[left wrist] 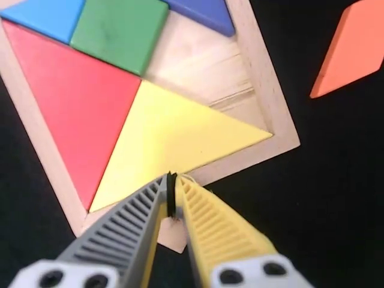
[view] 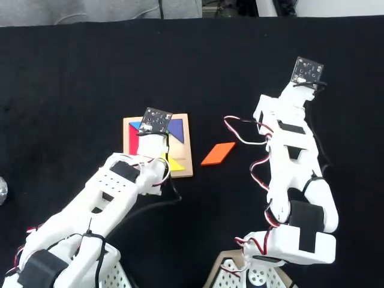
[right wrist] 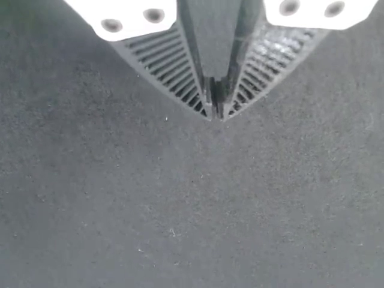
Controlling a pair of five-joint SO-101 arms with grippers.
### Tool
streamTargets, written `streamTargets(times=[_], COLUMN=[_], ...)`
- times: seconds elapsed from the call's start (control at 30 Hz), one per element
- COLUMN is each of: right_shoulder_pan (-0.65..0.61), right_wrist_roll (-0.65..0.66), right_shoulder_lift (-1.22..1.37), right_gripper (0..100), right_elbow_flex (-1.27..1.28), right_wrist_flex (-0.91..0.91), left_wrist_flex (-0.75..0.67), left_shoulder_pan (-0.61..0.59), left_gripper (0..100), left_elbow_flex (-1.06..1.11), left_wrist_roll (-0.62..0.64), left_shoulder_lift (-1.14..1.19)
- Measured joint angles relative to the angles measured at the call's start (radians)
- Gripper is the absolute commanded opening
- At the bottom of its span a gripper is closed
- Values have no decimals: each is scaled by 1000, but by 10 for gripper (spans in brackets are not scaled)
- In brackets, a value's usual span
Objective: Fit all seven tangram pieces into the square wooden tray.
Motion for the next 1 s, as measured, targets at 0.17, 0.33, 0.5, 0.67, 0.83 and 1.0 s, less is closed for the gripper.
streamTargets(times=[0.17, 0.33, 0.5, 0.67, 0.83, 1.0], right_shoulder_pan=[0, 0, 0, 0, 0, 0], right_wrist_roll=[0, 0, 0, 0, 0, 0], right_shoulder_lift=[0, 0, 0, 0, 0, 0], right_gripper=[11, 11, 11, 11, 11, 11], right_elbow_flex=[0, 0, 0, 0, 0, 0], right_wrist_flex=[0, 0, 0, 0, 0, 0], left_wrist_flex=[0, 0, 0, 0, 26, 28], left_shoulder_pan=[0, 0, -2, -2, -2, -2], left_gripper=[34, 34, 34, 34, 34, 34], left_elbow_flex=[0, 0, 0, 0, 0, 0], left_wrist_roll=[0, 0, 0, 0, 0, 0], left_shoulder_lift=[43, 57, 61, 61, 61, 69])
